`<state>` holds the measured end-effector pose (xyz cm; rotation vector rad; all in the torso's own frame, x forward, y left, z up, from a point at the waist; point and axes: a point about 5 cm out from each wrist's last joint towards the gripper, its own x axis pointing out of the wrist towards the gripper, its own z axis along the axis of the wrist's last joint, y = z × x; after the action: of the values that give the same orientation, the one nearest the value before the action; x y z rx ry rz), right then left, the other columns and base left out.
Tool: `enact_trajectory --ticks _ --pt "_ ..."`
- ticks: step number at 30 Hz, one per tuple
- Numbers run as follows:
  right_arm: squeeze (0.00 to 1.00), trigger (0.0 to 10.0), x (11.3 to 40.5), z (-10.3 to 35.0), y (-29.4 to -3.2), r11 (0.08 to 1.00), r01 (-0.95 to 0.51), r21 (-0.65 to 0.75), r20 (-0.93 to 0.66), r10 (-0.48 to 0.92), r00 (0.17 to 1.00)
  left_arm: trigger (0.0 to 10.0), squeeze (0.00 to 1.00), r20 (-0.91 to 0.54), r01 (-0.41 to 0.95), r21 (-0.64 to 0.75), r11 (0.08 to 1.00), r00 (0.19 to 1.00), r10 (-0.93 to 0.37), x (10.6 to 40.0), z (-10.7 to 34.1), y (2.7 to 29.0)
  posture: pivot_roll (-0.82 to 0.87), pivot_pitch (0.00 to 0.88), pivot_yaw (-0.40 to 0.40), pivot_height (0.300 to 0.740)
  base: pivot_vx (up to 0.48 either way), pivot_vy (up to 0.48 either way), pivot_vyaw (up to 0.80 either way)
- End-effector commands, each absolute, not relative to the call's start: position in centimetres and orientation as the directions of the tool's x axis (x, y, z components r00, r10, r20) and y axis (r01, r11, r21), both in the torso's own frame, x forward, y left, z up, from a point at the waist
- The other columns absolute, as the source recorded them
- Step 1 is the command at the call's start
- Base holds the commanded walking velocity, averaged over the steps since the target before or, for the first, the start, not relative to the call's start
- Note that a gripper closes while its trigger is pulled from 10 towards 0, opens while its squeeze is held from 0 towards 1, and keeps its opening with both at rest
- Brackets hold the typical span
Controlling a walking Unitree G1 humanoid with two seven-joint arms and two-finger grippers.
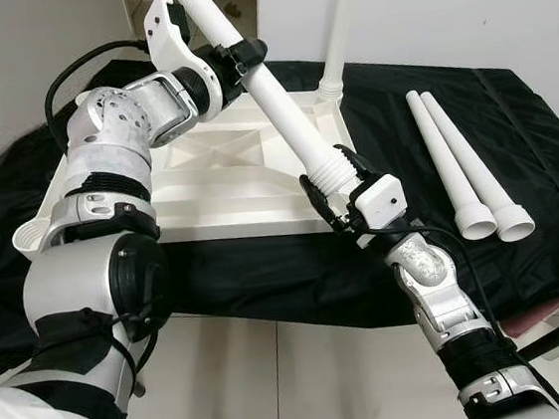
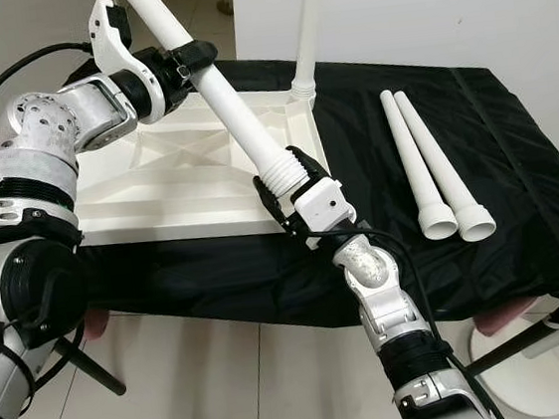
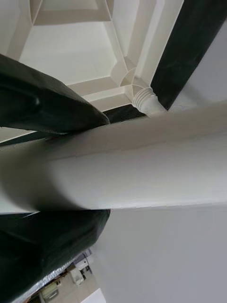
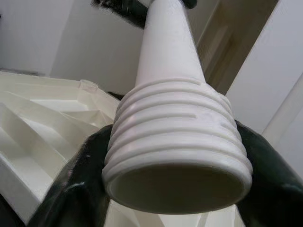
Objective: Building children table
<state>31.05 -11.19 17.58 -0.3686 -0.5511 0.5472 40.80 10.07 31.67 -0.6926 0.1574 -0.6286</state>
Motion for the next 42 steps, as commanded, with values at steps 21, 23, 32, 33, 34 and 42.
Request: enact_trajectory --ticks 21,23,32,33,34,42 --pt "0.0 10.0 33.0 18.6 -12.0 0.888 -0.378 -0.263 0.36 0.453 0.815 10.0 0.0 0.289 0.662 -0.264 0.701 0.748 -0.598 39.0 36.2 8.3 0.12 0.022 -0.029 0.74 0.0 0.0 0.0" --pt "0.0 10.0 33.3 18.8 -12.1 0.895 -0.372 -0.248 0.344 0.44 0.829 10.0 0.0 0.304 0.659 -0.242 0.712 0.748 -0.589 38.8 36.2 8.1 0.12 0.022 -0.029 0.74 0.0 0.0 0.0" --pt "0.0 10.0 34.3 19.9 -12.7 0.916 -0.321 -0.24 0.286 0.383 0.878 10.0 0.0 0.377 0.599 -0.152 0.787 0.771 -0.514 37.7 35.6 7.1 0.12 0.02 -0.038 0.74 0.0 0.0 0.0" --pt "0.0 10.0 34.3 20.1 -12.6 0.915 -0.316 -0.252 0.283 0.382 0.88 10.0 0.0 0.38 0.595 -0.14 0.792 0.77 -0.512 37.4 35.3 6.8 0.12 0.018 -0.041 0.74 0.0 0.0 0.0" --pt "0.0 10.0 34.3 20.1 -12.6 0.915 -0.316 -0.252 0.283 0.382 0.88 10.0 0.0 0.38 0.595 -0.14 0.792 0.77 -0.512 37.4 35.3 6.8 0.12 0.018 -0.041 0.74 0.0 0.0 0.0" --pt "0.0 10.0 34.3 20.6 -12.0 0.878 -0.326 -0.352 0.258 0.425 0.868 10.0 0.0 0.379 0.558 -0.035 0.829 0.775 -0.505 36.2 33.8 4.9 0.13 0.009 -0.051 0.74 0.0 0.0 0.0"
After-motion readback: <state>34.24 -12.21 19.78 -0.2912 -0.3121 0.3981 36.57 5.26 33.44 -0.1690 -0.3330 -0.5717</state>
